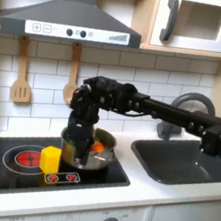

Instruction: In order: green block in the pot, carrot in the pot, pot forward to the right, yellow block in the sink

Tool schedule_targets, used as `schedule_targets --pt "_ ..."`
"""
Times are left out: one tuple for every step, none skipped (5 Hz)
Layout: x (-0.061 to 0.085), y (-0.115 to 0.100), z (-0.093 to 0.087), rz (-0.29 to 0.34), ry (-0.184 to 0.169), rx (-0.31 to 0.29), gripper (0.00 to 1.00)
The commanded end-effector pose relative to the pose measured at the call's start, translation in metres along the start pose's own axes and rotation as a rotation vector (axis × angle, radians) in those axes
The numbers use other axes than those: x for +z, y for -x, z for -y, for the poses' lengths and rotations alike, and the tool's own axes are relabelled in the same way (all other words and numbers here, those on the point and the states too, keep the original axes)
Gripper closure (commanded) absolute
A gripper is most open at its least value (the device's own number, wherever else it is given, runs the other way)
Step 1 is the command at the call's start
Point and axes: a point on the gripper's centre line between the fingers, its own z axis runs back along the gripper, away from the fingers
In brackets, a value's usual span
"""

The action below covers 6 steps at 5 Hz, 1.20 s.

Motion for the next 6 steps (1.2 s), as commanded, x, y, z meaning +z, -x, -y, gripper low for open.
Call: schedule_targets --pt "-0.009 0.000 -0.004 -0.006 -0.017 0.005 1.00" --pt "-0.007 -0.001 -0.005 0.002 -0.011 0.009 1.00" --pt "-0.003 0.002 -0.004 -0.007 -0.003 0.002 0.00" --pt "0.001 0.005 -0.002 0.001 -0.001 -0.037 0.00" --pt "0.021 0.000 -0.006 0.038 0.064 -0.010 0.00" --pt "0.045 0.002 -0.004 0.057 0.119 -0.007 0.00"
